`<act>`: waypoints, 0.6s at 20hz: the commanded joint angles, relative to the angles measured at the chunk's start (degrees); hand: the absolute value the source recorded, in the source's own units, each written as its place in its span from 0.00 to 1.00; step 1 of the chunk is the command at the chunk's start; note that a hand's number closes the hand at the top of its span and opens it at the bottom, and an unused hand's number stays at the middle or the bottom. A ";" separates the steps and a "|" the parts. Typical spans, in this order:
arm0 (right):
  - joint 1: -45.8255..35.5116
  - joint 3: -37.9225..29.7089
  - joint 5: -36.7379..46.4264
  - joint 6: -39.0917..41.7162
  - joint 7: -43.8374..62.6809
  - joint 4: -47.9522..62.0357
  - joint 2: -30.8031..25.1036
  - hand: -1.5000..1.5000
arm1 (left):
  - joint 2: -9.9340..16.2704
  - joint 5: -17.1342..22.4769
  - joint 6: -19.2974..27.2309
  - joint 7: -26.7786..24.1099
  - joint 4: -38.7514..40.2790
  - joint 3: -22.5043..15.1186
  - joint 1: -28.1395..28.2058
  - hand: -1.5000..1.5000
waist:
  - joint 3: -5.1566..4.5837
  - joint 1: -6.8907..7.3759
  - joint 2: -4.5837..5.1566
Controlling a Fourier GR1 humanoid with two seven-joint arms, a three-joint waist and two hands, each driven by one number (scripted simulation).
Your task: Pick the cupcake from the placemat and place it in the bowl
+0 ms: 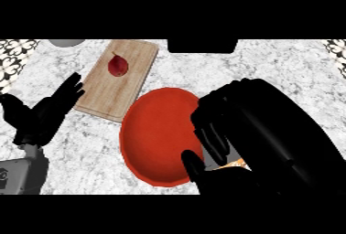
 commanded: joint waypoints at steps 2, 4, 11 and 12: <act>-5.17 4.29 10.98 -7.34 -3.00 15.69 6.86 1.00 | -0.98 -1.48 1.54 1.48 -0.62 -1.35 -2.32 0.50 | 0.06 0.27 0.21; -4.94 4.39 14.03 -10.77 -6.55 21.07 8.44 1.00 | -0.72 -0.49 -0.19 -2.09 1.24 -0.22 -0.28 0.50 | 0.05 0.25 0.26; -7.02 1.77 12.46 -20.58 -21.66 43.30 11.10 1.00 | -2.38 -1.78 1.34 -0.31 1.57 -1.88 -2.37 0.50 | 0.10 0.98 0.56; -11.98 5.20 8.59 -23.22 -17.41 45.98 11.12 1.00 | -0.91 0.32 0.12 0.32 1.59 0.12 -3.11 0.50 | 0.06 1.50 0.40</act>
